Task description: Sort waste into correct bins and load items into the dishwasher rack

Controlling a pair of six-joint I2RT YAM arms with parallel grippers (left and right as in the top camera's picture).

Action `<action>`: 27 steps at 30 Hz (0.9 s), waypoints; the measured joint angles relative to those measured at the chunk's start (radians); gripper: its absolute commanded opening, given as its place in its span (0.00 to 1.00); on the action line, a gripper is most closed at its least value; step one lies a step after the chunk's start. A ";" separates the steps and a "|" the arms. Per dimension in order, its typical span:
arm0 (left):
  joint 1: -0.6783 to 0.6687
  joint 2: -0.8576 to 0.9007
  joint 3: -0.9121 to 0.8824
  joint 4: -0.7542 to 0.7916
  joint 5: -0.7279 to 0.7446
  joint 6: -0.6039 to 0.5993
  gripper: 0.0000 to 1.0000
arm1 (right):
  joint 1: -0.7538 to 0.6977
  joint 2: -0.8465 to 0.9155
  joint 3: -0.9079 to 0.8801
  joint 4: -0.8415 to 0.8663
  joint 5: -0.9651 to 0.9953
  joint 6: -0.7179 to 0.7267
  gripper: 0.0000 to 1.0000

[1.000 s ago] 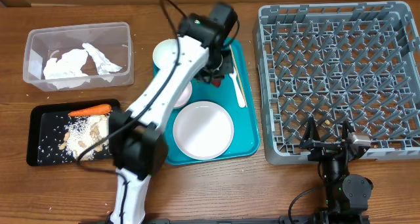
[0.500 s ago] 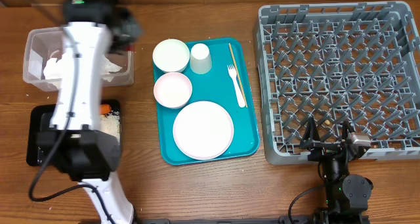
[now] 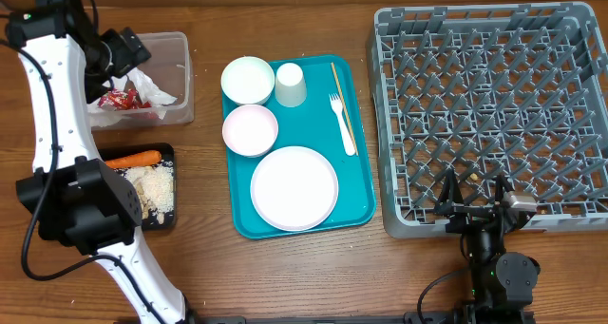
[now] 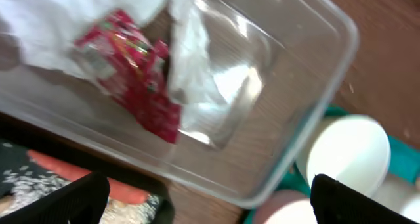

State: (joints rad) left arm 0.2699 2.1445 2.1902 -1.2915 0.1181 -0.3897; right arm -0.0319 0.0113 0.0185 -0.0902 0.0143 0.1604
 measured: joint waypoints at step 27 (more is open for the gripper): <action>-0.696 0.006 0.000 0.038 -0.116 0.044 1.00 | 0.000 0.000 0.000 0.000 0.000 0.000 1.00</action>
State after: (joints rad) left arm -0.4259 2.1506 2.1902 -1.2537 0.0025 -0.3454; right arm -0.0319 0.0109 0.0185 -0.0898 0.0147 0.1600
